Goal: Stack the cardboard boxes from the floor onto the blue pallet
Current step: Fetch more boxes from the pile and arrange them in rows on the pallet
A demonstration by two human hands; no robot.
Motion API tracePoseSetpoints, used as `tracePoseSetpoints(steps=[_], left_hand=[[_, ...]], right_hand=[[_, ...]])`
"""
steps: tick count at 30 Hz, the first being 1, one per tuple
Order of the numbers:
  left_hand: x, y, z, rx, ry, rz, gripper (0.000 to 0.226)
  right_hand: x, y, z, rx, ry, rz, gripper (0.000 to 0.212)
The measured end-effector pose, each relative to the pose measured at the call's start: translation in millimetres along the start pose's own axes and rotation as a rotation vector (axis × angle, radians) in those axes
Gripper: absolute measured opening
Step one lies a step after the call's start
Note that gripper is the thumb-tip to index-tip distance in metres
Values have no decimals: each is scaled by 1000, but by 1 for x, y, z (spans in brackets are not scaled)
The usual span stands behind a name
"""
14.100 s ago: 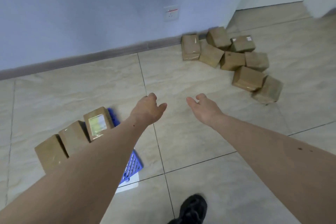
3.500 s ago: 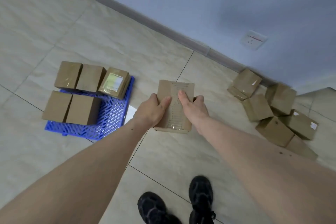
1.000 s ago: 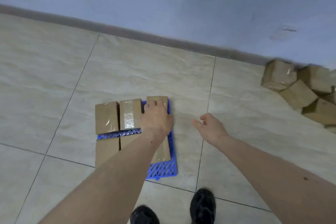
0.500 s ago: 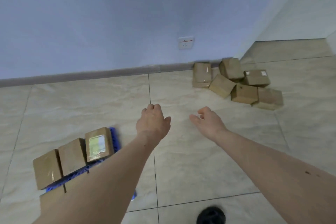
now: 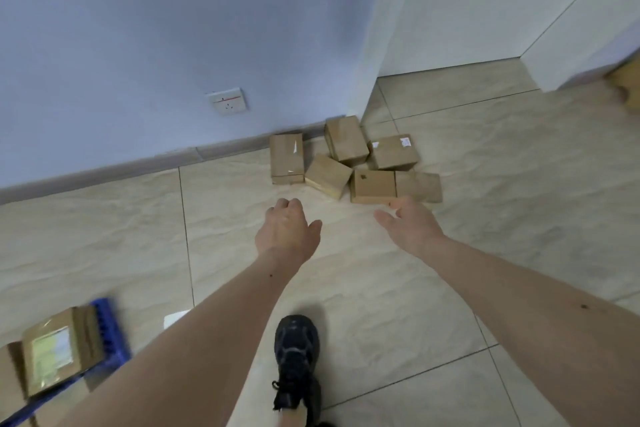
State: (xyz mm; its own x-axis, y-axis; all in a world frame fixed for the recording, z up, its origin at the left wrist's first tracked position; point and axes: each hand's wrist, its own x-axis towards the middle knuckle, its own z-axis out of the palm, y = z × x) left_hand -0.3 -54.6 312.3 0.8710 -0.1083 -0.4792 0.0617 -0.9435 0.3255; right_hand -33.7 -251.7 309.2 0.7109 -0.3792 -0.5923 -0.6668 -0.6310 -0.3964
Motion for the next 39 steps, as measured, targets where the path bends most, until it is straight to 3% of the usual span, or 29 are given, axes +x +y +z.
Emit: tracePoseSetpoints(steps=[8, 13, 16, 22, 33, 39], left_hand=[[89, 74, 17, 44, -80, 33, 46], [130, 115, 41, 58, -148, 49, 45], [151, 138, 63, 56, -177, 32, 45], [190, 186, 117, -10, -191, -79, 45], [224, 239, 255, -148, -270, -356, 43], [236, 242, 326, -210, -387, -475, 63]], right_hand=[[93, 22, -74, -62, -8, 11, 34], [154, 47, -97, -79, -22, 54, 33], [193, 72, -100, -58, -32, 91, 43], [274, 117, -110, -145, -82, 96, 50], [383, 186, -79, -449, -275, -110, 59], [419, 215, -40, -535, -354, -245, 67]])
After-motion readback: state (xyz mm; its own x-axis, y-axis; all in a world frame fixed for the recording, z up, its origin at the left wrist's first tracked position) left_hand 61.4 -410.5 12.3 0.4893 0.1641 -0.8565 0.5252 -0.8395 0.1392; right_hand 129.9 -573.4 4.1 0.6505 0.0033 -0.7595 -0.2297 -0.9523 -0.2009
